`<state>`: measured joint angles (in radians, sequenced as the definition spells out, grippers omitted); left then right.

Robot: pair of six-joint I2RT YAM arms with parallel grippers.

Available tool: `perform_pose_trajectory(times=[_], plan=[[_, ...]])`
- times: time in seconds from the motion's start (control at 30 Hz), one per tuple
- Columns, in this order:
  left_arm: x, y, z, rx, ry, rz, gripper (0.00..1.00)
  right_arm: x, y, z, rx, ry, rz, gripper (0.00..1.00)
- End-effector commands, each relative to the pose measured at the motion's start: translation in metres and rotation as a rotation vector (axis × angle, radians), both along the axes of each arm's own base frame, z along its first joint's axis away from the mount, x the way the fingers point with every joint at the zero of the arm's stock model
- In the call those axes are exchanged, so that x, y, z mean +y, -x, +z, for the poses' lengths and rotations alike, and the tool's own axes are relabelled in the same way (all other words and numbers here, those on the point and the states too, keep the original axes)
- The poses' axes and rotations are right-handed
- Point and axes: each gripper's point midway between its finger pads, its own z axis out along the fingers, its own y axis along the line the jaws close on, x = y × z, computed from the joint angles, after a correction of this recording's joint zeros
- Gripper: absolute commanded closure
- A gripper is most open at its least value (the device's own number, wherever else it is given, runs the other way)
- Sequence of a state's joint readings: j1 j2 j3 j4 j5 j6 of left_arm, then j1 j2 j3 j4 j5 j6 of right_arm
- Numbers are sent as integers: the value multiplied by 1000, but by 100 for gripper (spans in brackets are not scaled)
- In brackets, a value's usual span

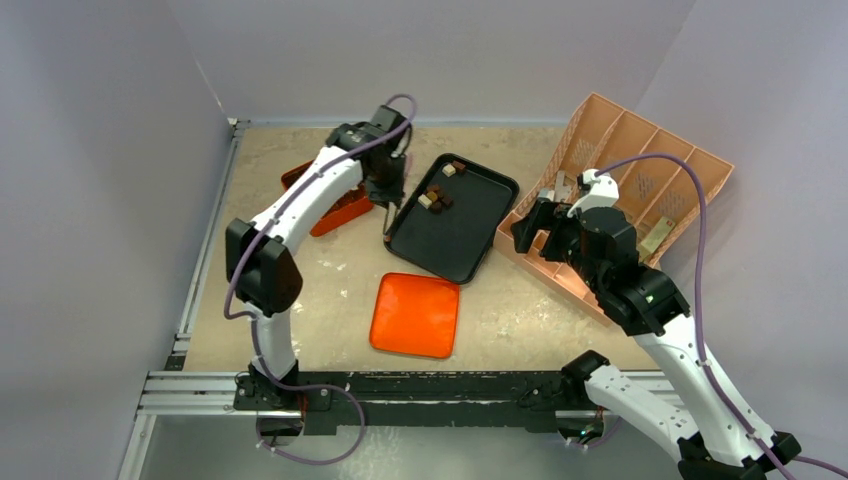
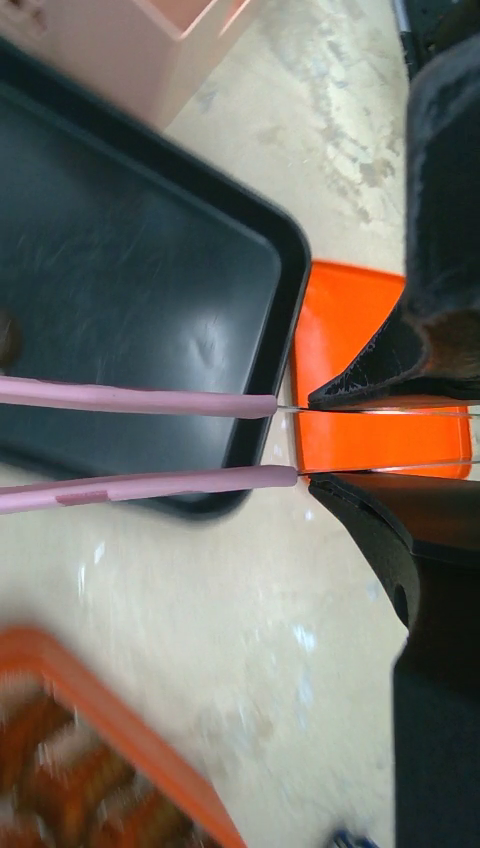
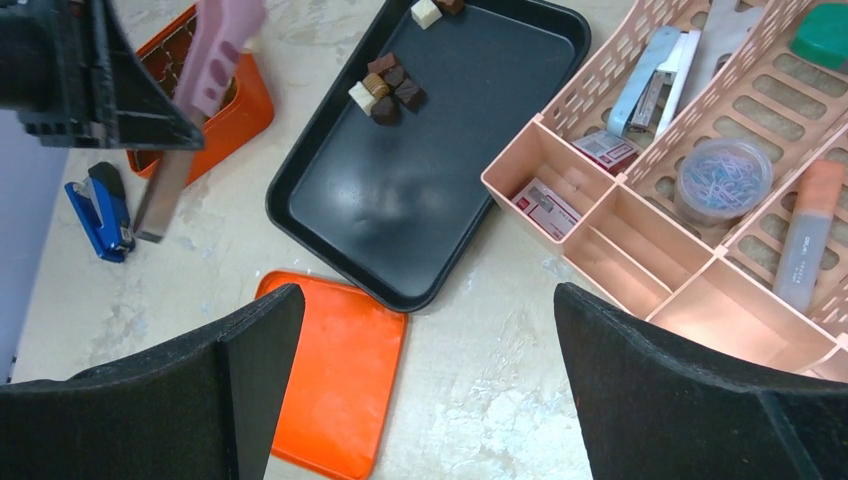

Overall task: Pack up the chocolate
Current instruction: Pick up the fake chocolate from the plate, then place the fake chocolate in the packing box.

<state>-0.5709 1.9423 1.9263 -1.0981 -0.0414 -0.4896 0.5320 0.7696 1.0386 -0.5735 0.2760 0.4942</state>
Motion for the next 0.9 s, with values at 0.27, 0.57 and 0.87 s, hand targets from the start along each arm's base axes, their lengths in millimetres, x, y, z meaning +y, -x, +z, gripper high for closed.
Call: perform_pose_trajectory(times=[0.27, 0.57, 0.87], plan=[[121, -9, 14, -28, -54, 262, 87, 4, -5, 8, -37, -31, 1, 3], [152, -9, -18, 28, -77, 315, 87, 4, -4, 8, -37, -33, 1, 3], [153, -13, -35, 47, -91, 289, 83, 3, -4, 11, -39, -31, -3, 3]])
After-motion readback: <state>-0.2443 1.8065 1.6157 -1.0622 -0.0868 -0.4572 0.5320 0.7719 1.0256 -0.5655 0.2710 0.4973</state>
